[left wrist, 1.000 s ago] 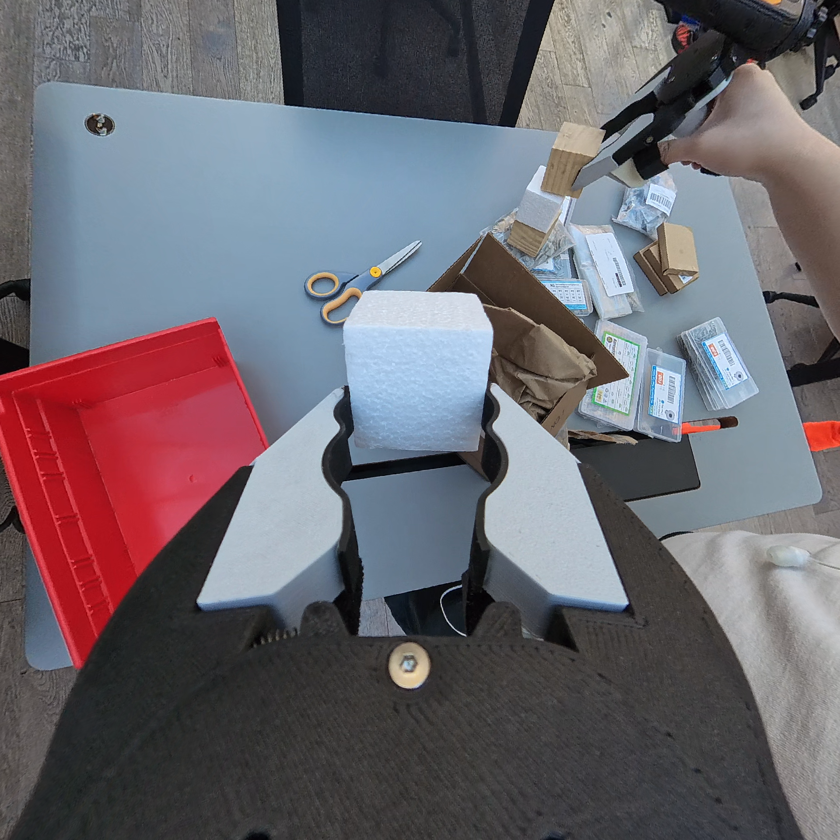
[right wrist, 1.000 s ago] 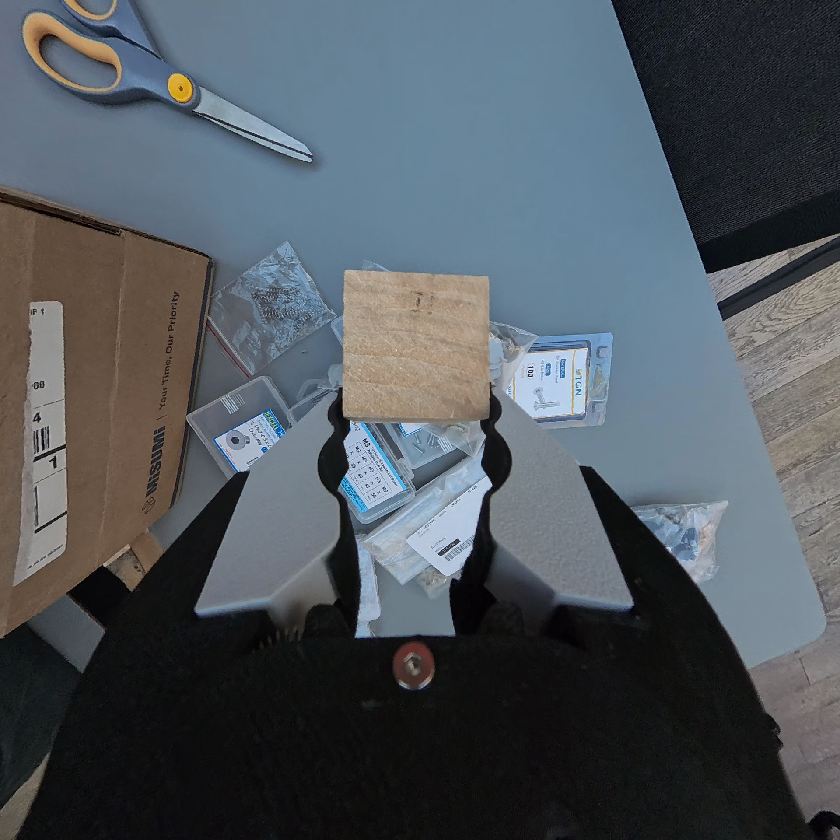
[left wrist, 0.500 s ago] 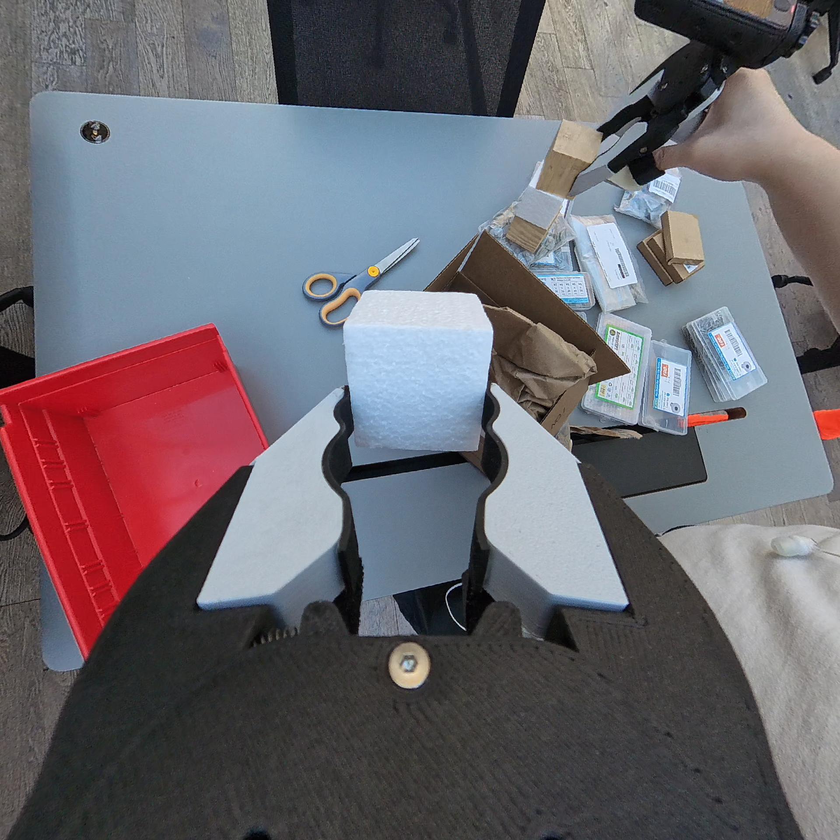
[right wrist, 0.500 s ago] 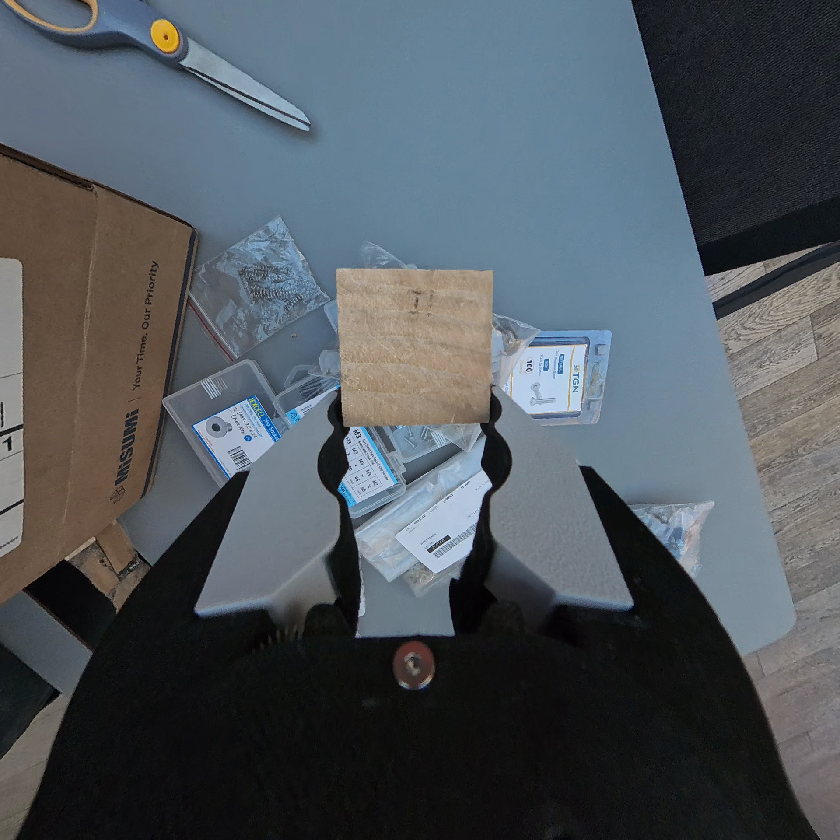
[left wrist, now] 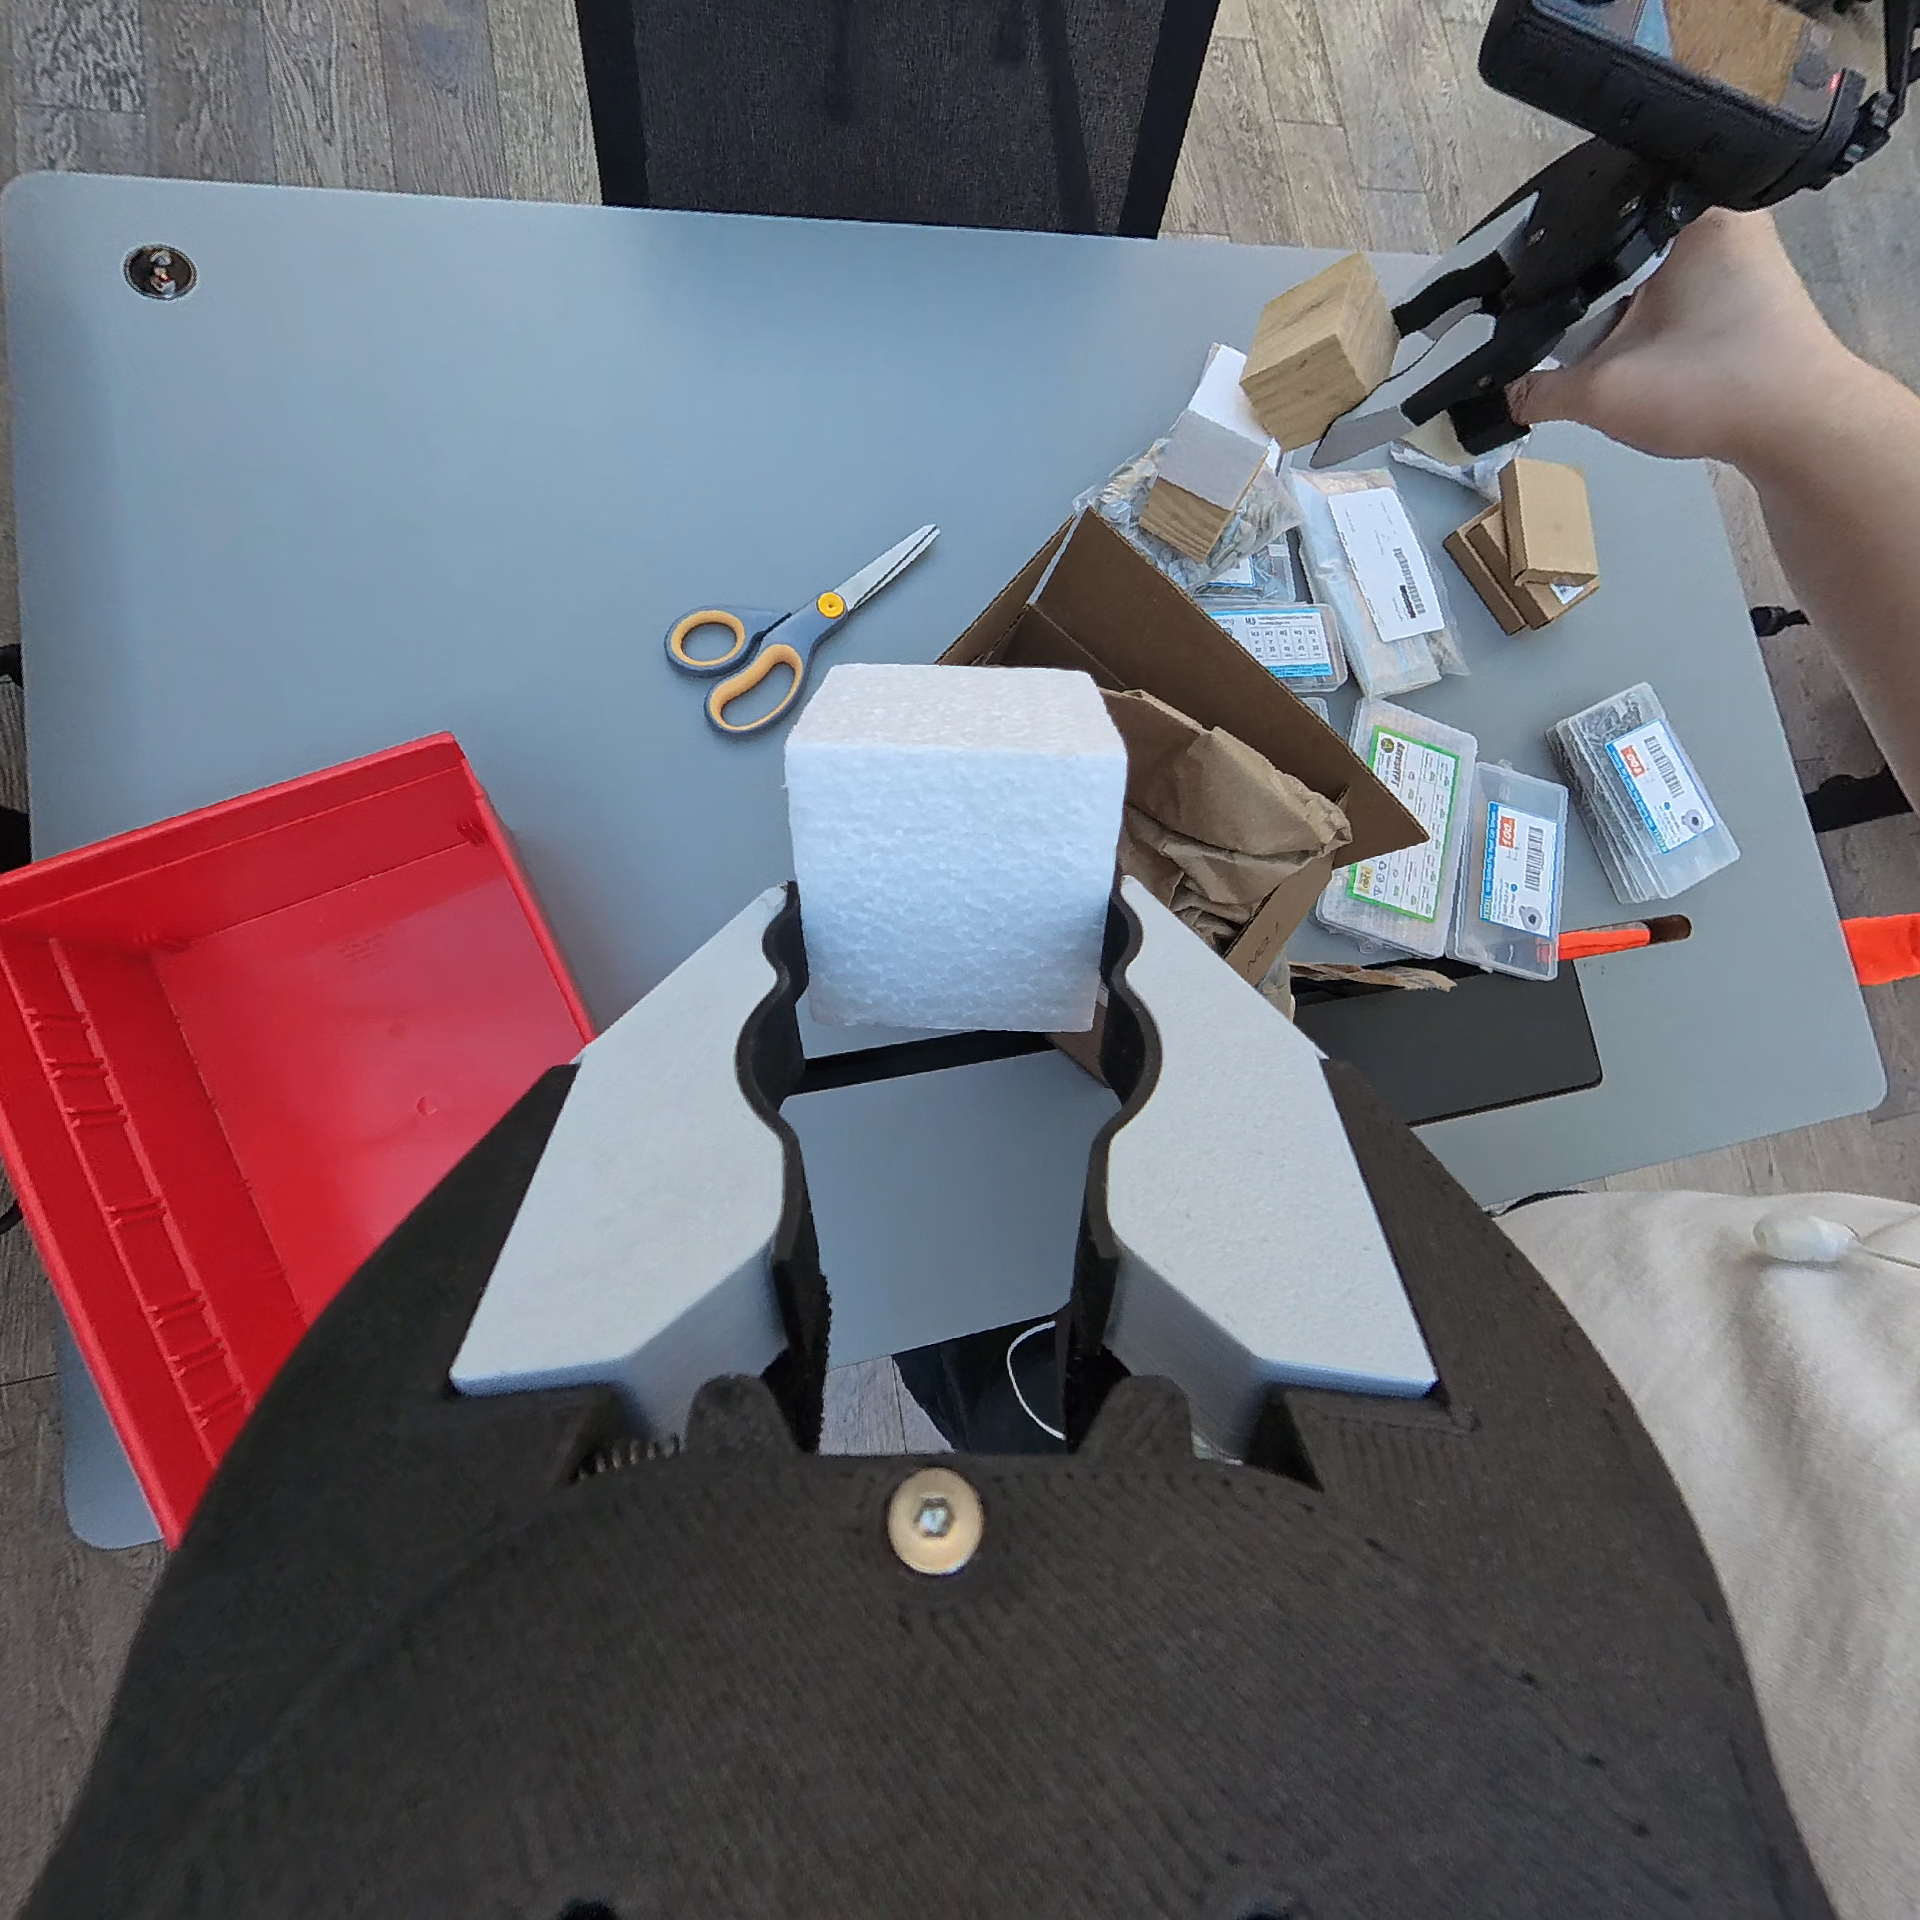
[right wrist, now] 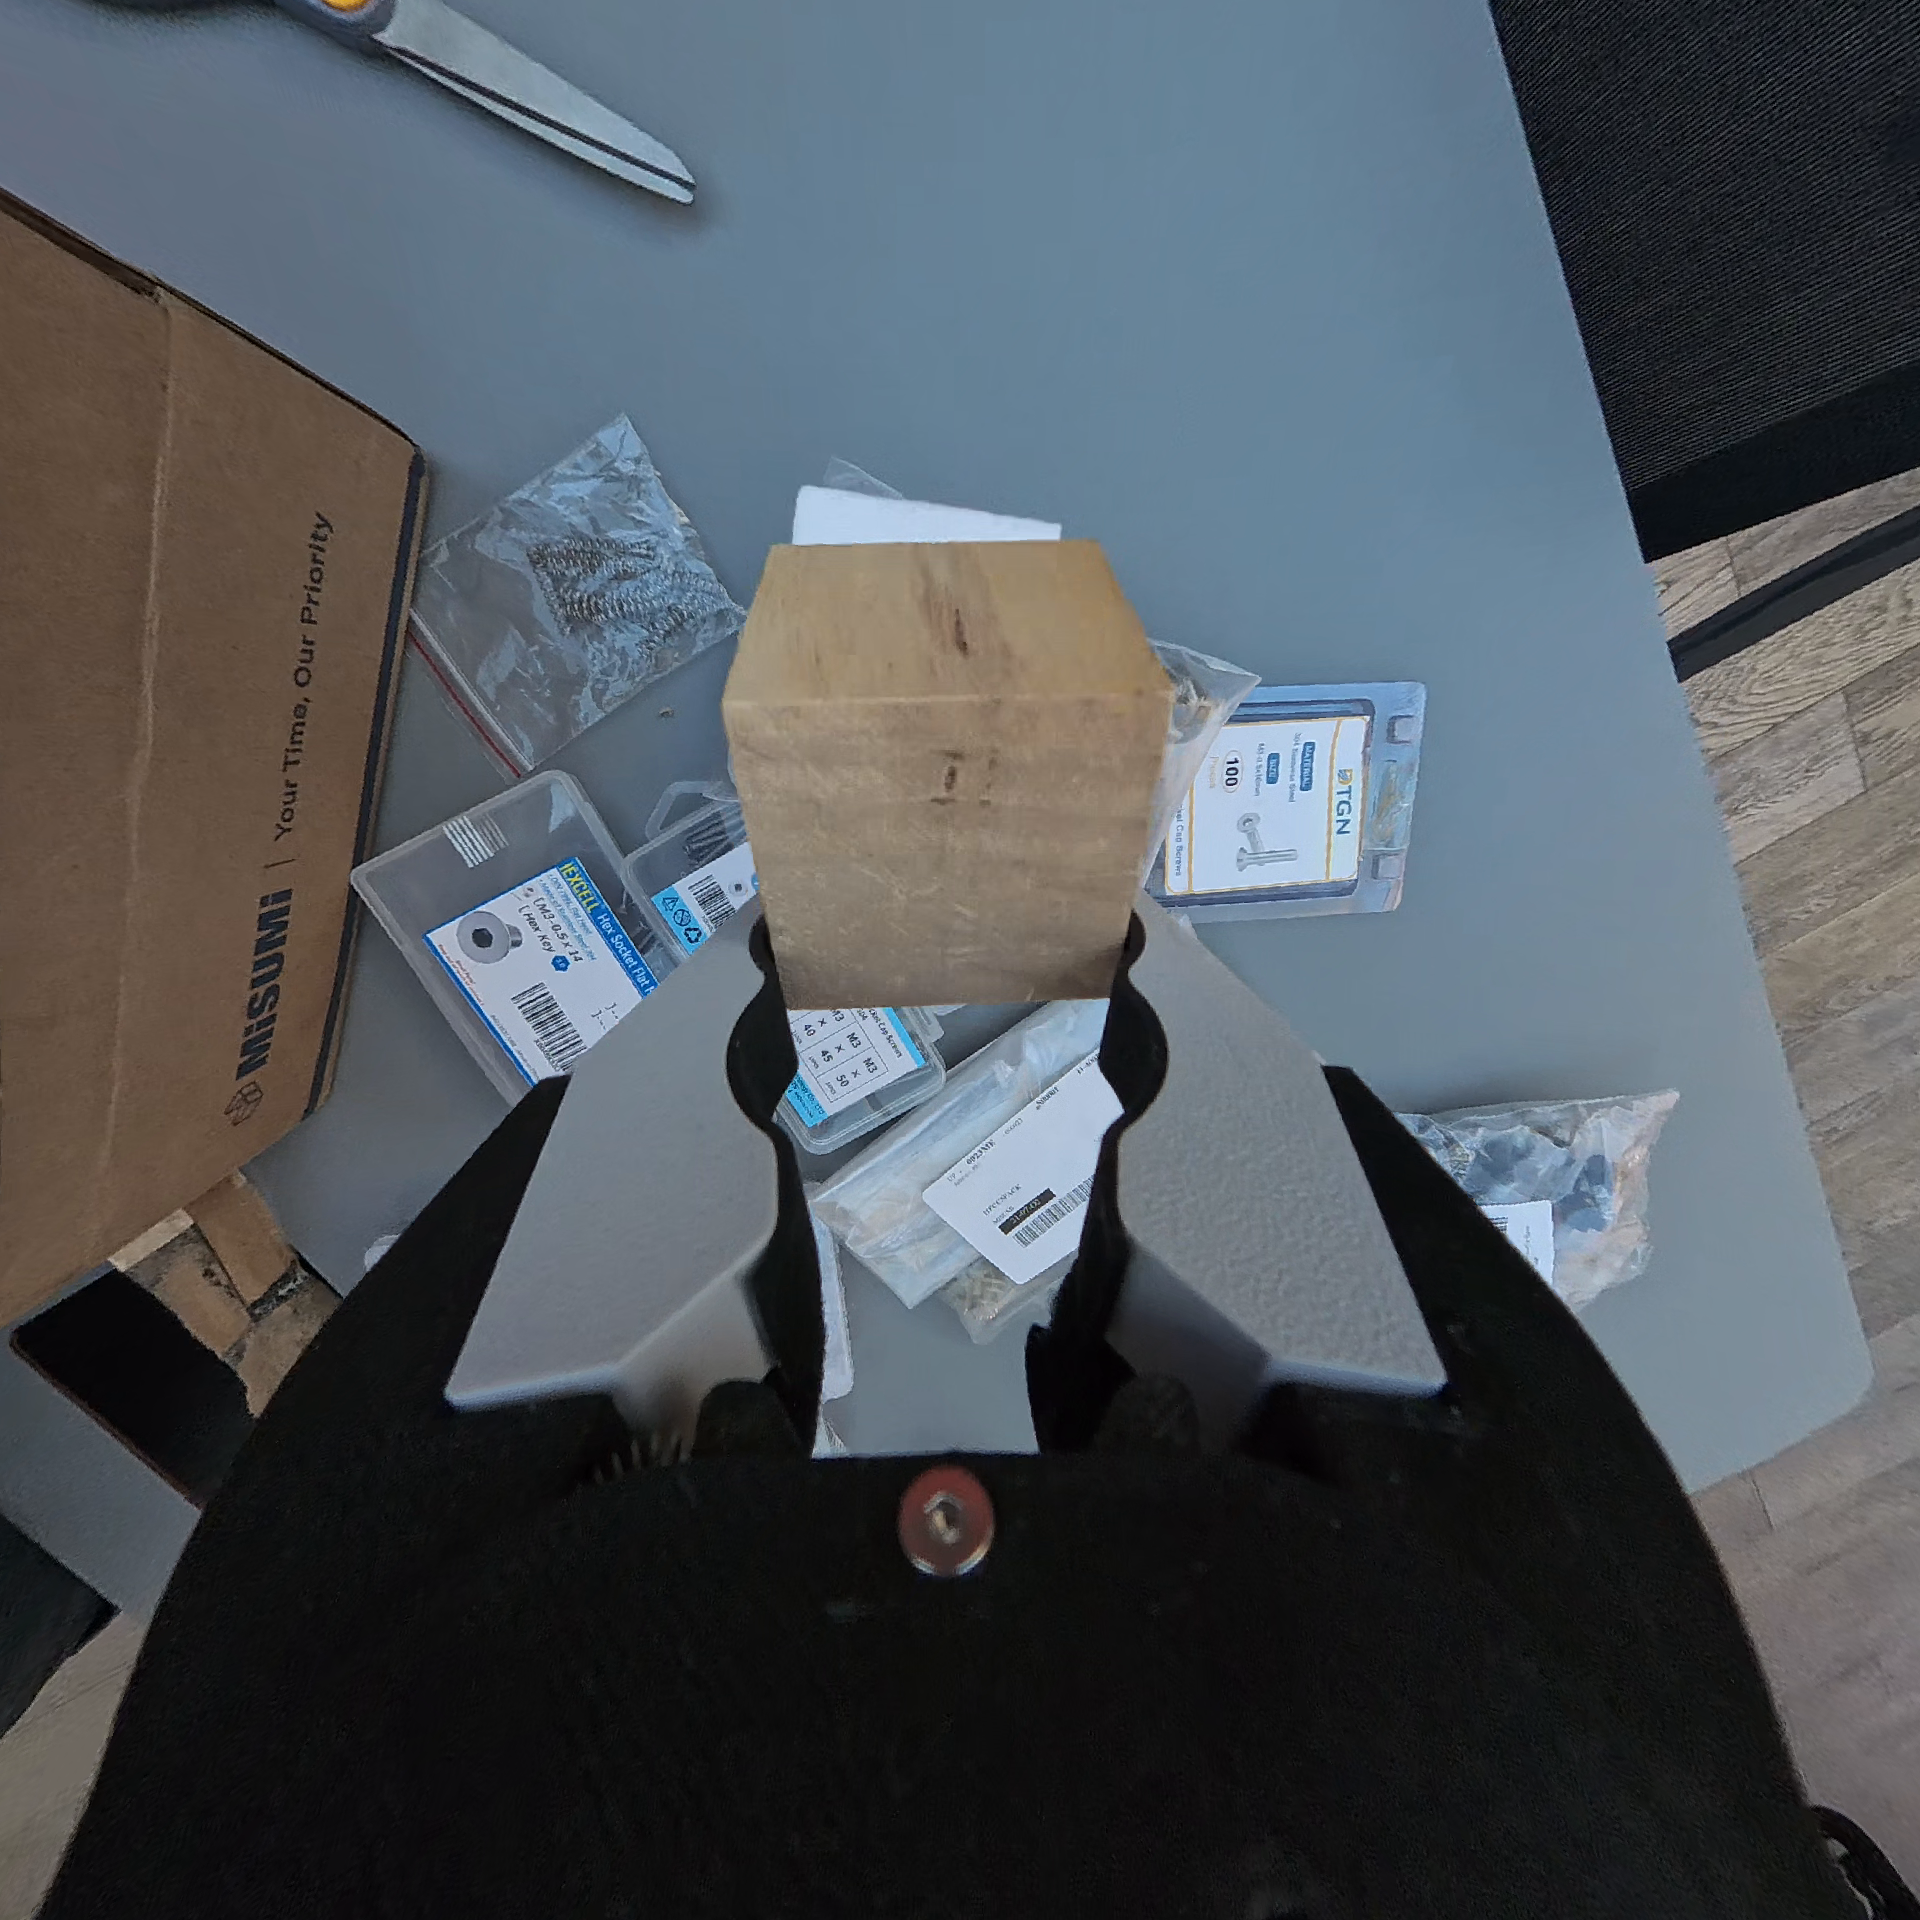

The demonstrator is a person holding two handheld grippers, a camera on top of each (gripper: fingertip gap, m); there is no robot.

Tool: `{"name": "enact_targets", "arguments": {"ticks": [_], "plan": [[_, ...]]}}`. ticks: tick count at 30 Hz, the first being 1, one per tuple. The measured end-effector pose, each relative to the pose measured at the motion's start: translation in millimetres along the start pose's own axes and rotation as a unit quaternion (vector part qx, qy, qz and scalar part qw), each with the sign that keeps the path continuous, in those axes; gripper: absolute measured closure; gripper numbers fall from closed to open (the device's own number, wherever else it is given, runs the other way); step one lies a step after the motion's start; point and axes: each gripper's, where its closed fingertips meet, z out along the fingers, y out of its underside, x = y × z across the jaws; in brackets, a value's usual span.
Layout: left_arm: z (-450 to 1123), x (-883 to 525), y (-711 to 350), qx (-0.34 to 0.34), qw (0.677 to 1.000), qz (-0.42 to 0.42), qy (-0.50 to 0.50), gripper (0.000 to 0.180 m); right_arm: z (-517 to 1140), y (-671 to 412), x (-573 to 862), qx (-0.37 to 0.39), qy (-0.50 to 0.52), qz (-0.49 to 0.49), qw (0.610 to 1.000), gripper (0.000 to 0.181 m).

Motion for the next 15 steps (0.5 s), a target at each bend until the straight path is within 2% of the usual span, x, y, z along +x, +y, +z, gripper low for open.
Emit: {"name": "enact_targets", "arguments": {"ticks": [15], "plan": [[-0.5,-0.4,1.5,0.005,1.0,-0.007,0.004,0.124,-17.6,-33.8,5.8,0.001,-0.002,-0.022,1.0,0.123]]}}
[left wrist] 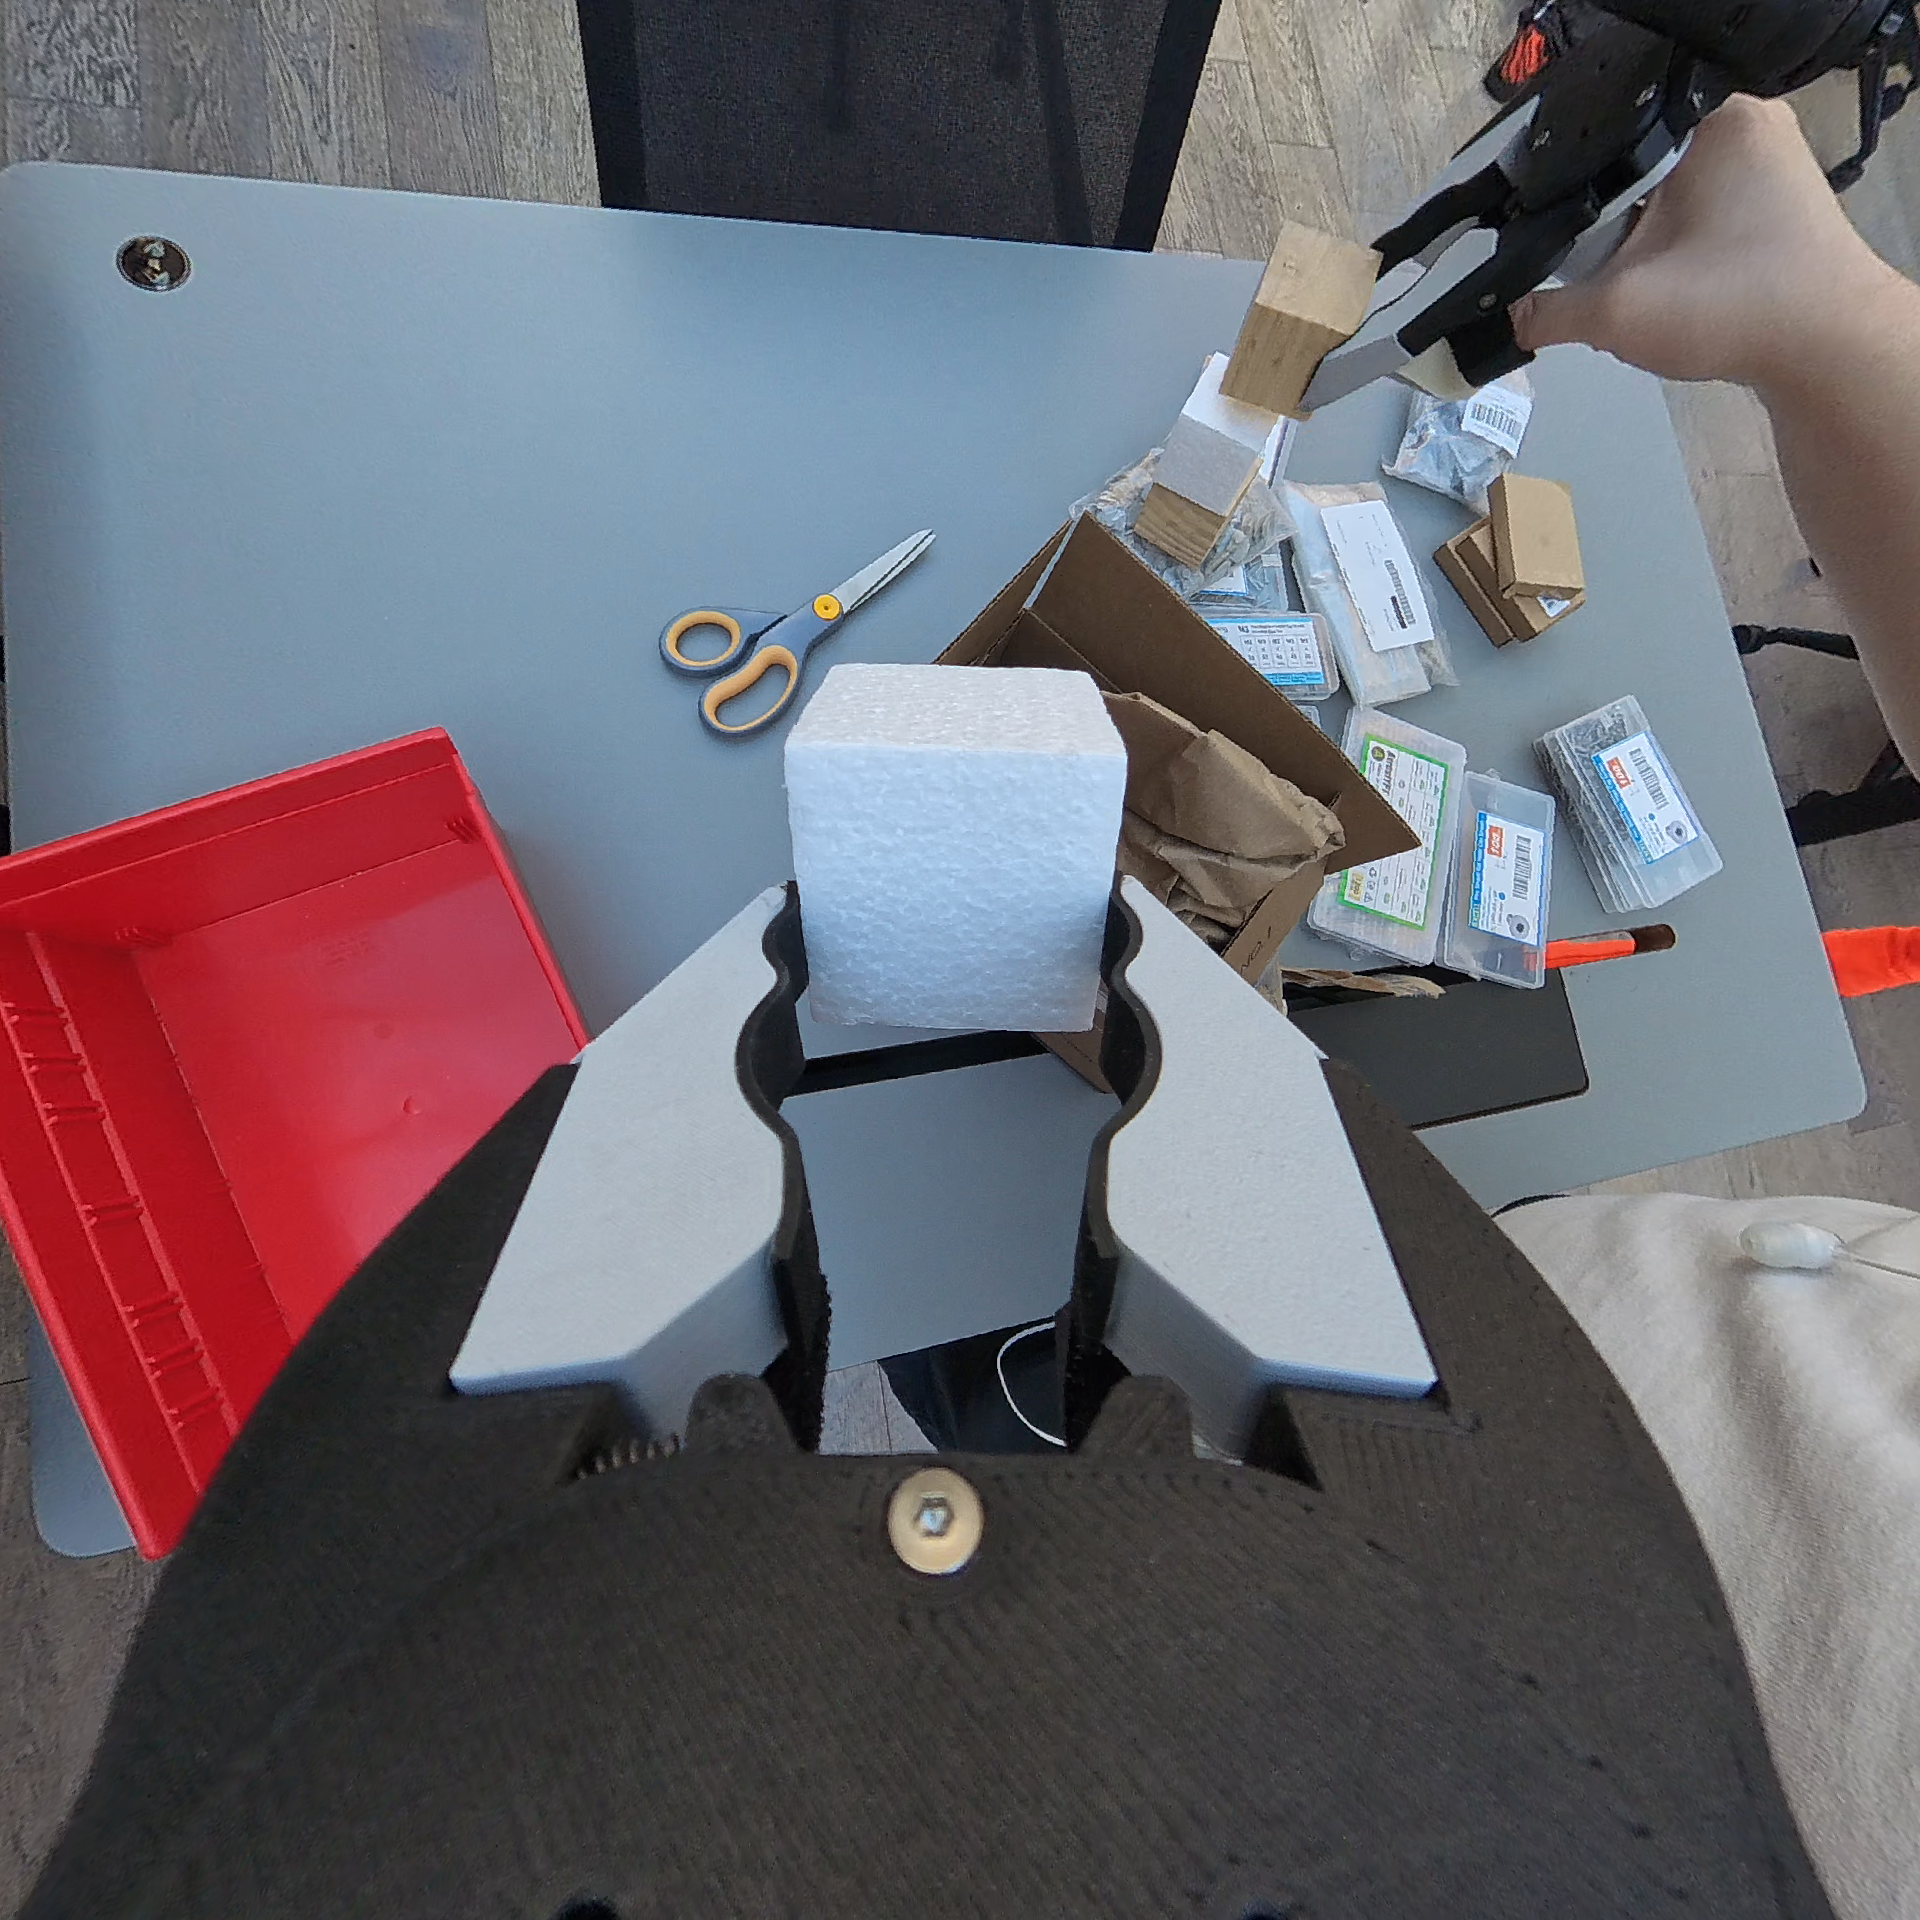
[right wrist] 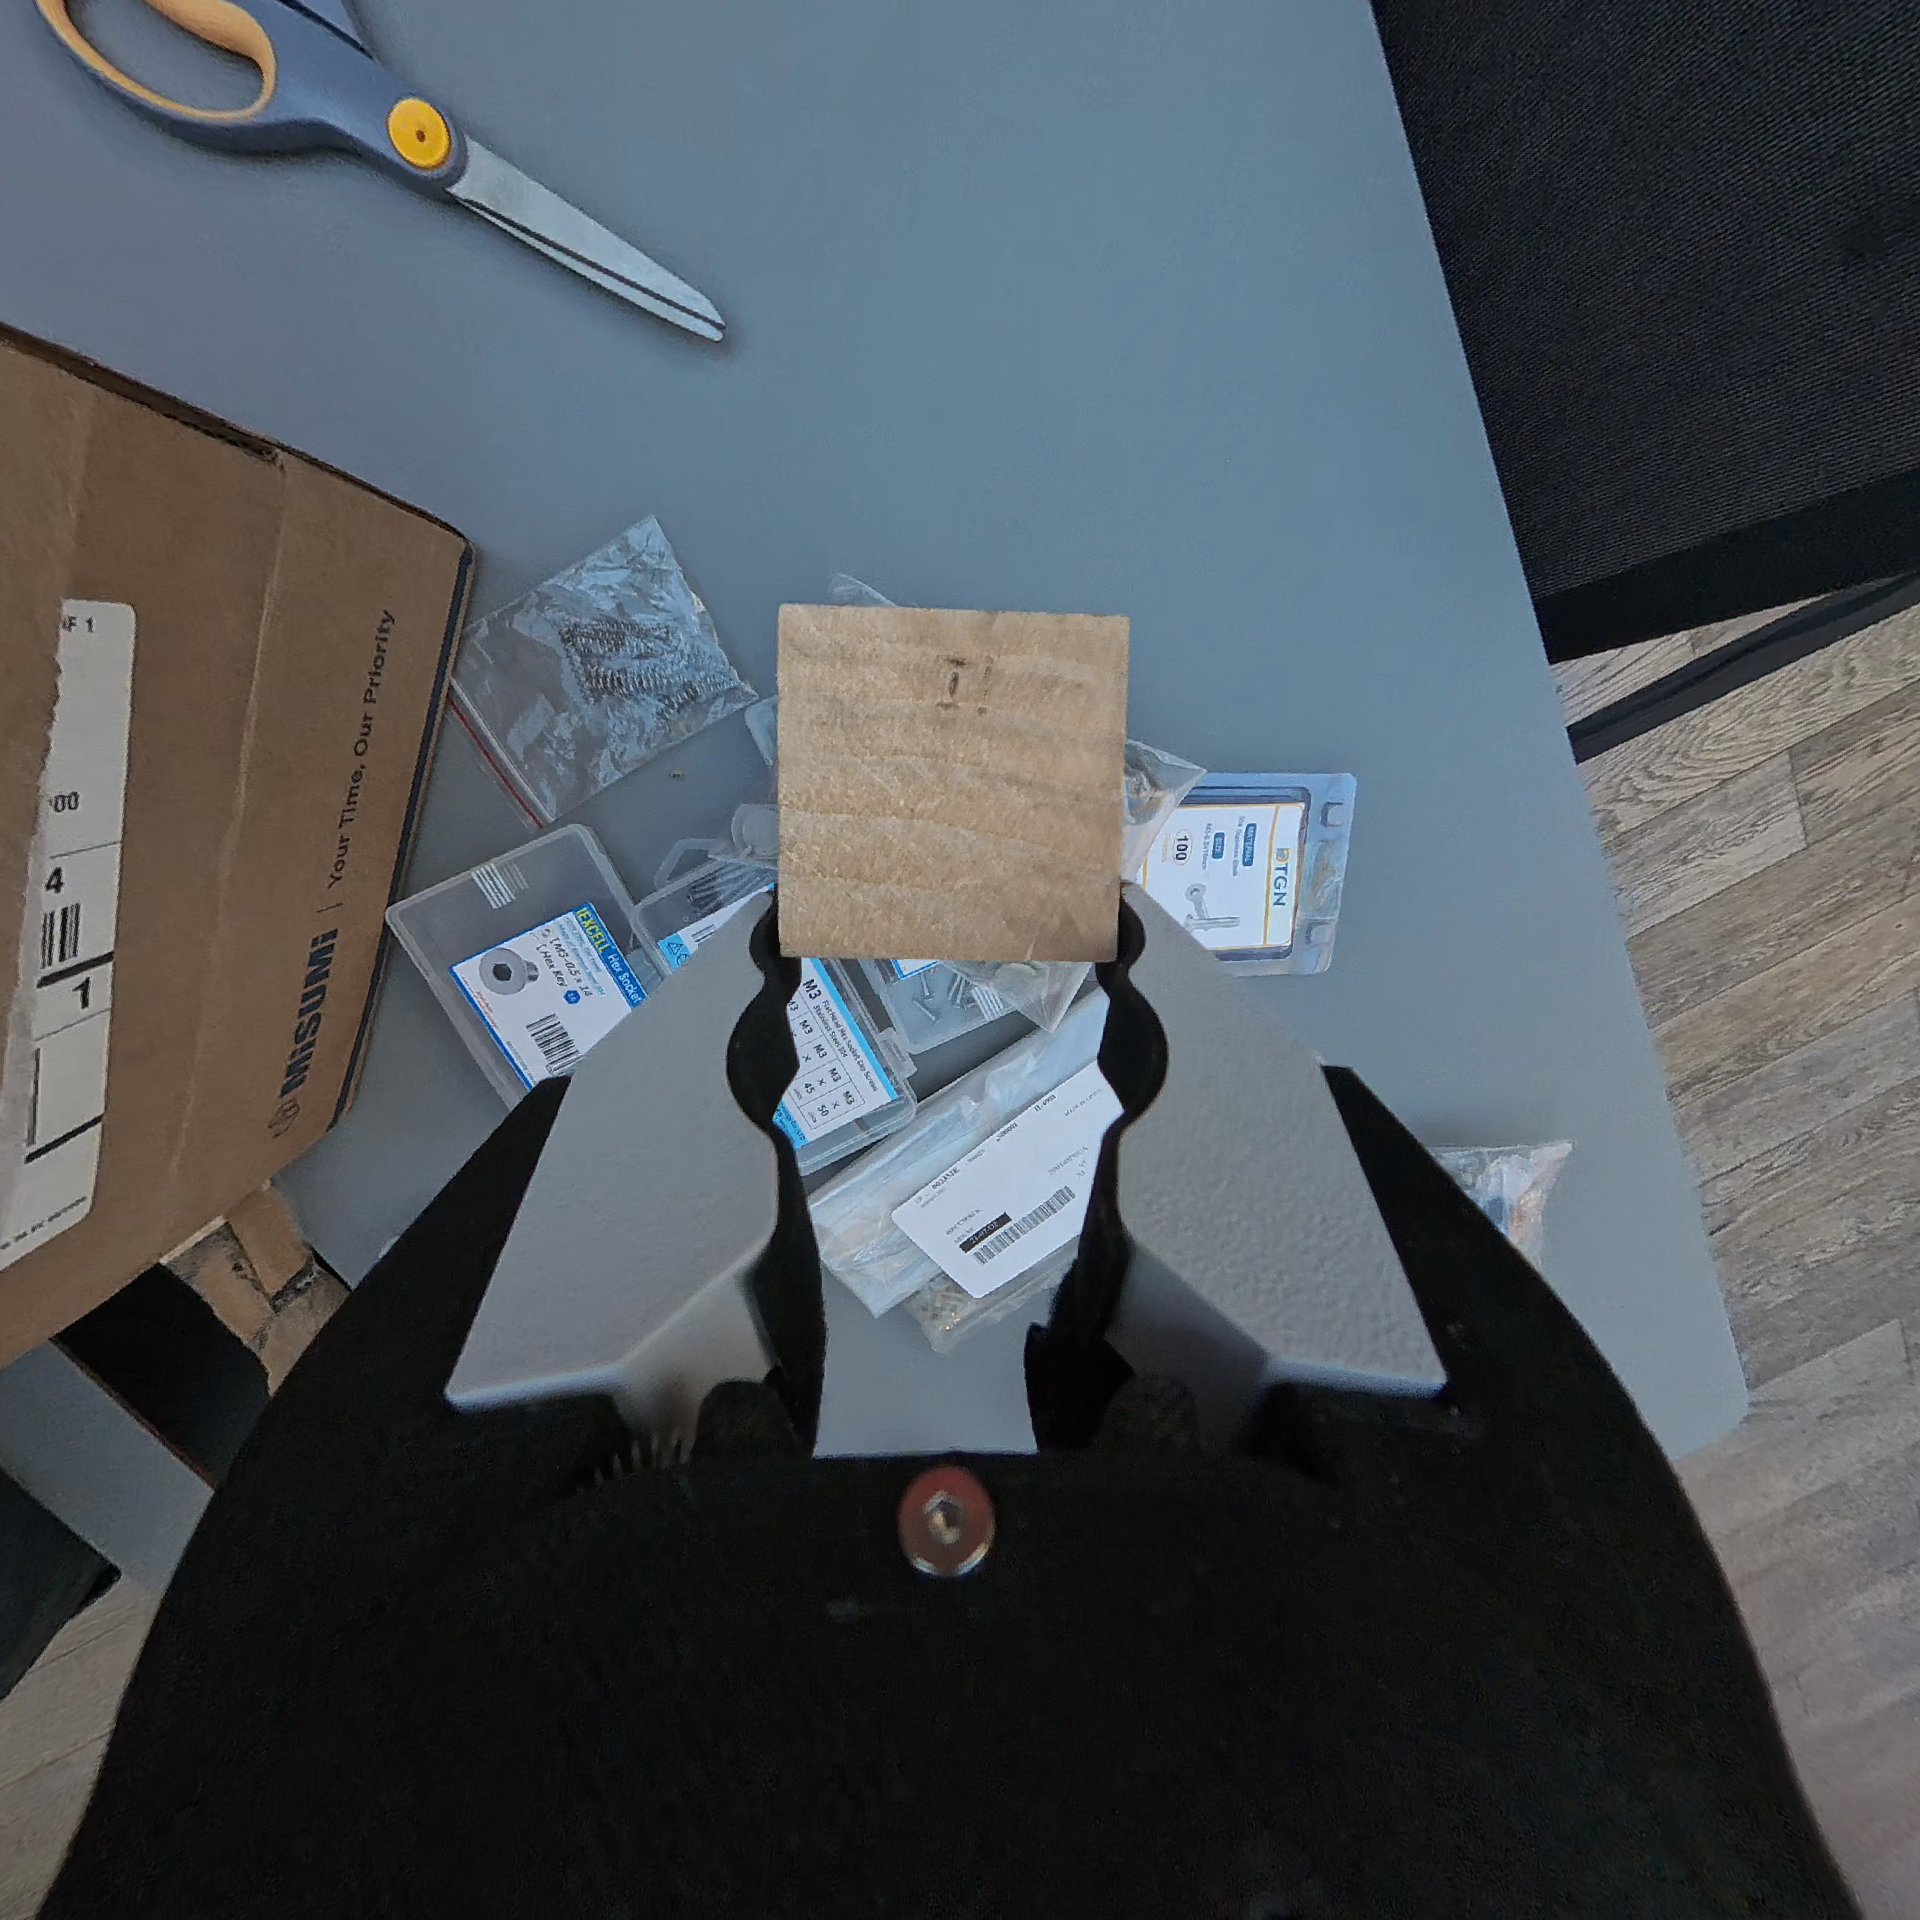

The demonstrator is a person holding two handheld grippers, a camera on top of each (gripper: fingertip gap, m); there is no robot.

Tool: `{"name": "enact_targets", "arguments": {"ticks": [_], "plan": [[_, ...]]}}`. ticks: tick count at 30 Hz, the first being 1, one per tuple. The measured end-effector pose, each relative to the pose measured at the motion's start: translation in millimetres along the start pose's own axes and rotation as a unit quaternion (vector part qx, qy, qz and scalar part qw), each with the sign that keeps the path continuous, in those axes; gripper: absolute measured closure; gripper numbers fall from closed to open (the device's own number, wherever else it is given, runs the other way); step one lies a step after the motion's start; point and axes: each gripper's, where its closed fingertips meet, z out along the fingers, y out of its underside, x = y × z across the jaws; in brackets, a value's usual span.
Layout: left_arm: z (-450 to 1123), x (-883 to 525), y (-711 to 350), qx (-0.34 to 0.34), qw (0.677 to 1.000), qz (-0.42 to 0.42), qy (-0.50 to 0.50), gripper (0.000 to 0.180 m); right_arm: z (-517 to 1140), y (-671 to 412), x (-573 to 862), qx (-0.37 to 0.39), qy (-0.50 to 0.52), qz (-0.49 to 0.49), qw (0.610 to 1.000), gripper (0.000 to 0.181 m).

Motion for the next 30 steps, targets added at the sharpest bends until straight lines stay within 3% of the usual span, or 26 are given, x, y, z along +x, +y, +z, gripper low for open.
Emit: {"name": "enact_targets", "arguments": {"ticks": [11,15,22,30], "plan": [[-2.6,-2.7,2.1,0.003,1.0,-0.006,0.001,0.124,16.3,9.3,-3.9,-0.031,-0.005,-0.001,0.999,0.123],[-1.3,-2.1,1.8,0.002,1.0,-0.004,0.004,0.124,20.1,11.8,-3.8,-0.044,-0.004,-0.004,0.999,0.113],[-0.6,-2.1,3.8,0.0,1.0,-0.006,0.005,0.124,17.1,-4.6,0.9,-0.012,-0.002,0.018,1.0,0.116],[-1.0,-2.2,3.4,0.0,1.0,-0.006,0.005,0.124,17.6,-3.7,-0.8,-0.038,-0.014,0.003,0.999,0.122]]}}
